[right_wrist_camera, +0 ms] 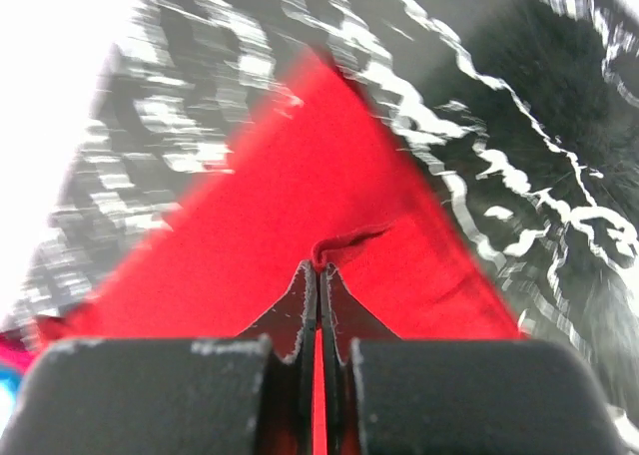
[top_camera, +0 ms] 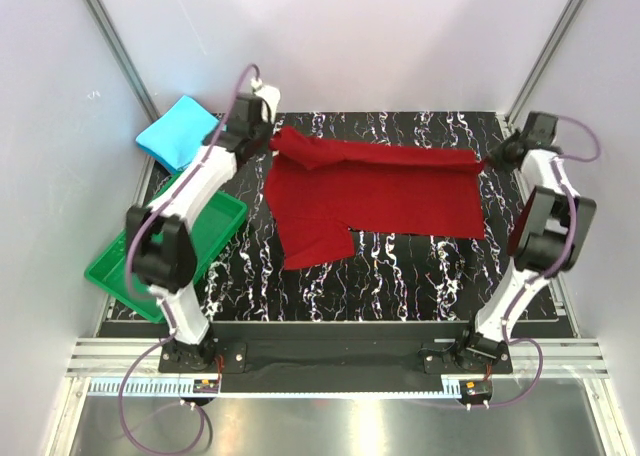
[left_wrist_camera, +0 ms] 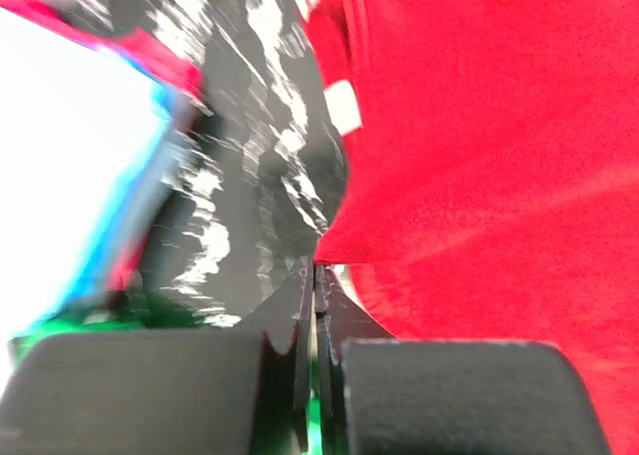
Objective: Fold and stack the t-shirts
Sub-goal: Flatten the tshirt out
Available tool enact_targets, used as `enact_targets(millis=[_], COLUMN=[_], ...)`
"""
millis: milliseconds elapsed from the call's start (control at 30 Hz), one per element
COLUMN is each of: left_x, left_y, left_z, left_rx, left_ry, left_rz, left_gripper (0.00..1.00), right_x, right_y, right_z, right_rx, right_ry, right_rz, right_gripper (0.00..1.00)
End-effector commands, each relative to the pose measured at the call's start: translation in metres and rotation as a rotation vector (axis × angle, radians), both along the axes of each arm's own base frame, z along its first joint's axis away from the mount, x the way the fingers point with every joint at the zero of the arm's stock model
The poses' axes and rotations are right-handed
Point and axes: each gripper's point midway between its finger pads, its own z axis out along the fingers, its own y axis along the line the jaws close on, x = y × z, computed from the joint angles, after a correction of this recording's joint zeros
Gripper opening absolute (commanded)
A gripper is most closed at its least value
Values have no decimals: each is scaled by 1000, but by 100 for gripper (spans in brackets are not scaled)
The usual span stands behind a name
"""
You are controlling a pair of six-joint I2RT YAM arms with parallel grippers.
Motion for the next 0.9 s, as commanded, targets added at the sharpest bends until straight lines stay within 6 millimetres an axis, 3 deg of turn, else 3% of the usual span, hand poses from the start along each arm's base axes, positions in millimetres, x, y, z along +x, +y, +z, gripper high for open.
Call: enact_targets(millis=[0, 33, 67, 100, 133, 200, 233, 300, 333, 367, 400, 433, 467, 500, 533, 600, 633, 700, 733, 867], left_x=[-16, -33, -44, -55, -77, -102, -129, -160, -189, -205, -221, -251, -268, -298, -316, -347, -375, -401, -422, -441], left_y=[15, 18, 20, 25, 29, 37, 46, 57, 67, 72, 76, 86, 89, 94, 98, 103, 113, 123, 133, 140], left_z=[179, 213, 238, 256, 290, 321, 348, 377, 399, 412, 422, 440, 448, 461, 470, 484, 494, 504, 510, 514], left_rx=[-66, -71, -75, -65, -87, -110, -146, -204, -243, -267, -298, -339, -368, -415, -445, -485, -509, -515, -527, -511], left_ry=[-395, -468, -519, -559, -631, -702, -769, -845, -909, -947, -980, -1042, -1072, -1127, -1165, -1224, -1279, -1335, -1371, -1396], left_rz=[57, 67, 72, 82, 84, 95, 105, 108, 107, 102, 89, 82, 64, 31, 13, -27, -37, -46, -40, -50], left_gripper=[0, 0, 0, 0, 0, 0, 0, 0, 0, 0, 0, 0, 0, 0, 0, 0, 0, 0, 0, 0], right_x=[-10, -18, -35, -44, -63, -88, -110, -139, -154, -183, -198, -227, -245, -259, -285, -316, -344, -370, -393, -423], right_y=[-7, -5, 0, 2, 7, 14, 19, 27, 29, 37, 41, 49, 54, 58, 67, 78, 80, 85, 90, 99], right_z=[160, 179, 217, 235, 276, 306, 335, 366, 379, 404, 415, 434, 445, 453, 465, 480, 496, 502, 514, 521], right_rx=[-116, -129, -149, -162, -193, -217, -241, -273, -291, -312, -320, -340, -344, -342, -352, -354, -377, -376, -389, -389], right_ry=[-259, -285, -341, -366, -442, -477, -533, -584, -608, -663, -691, -751, -783, -812, -862, -918, -973, -1001, -1052, -1090], right_rz=[-30, -38, -42, -48, -58, -68, -78, -88, -103, -117, -129, -146, -153, -170, -176, -182, -226, -258, -281, -295], right_gripper=[0, 0, 0, 0, 0, 0, 0, 0, 0, 0, 0, 0, 0, 0, 0, 0, 0, 0, 0, 0])
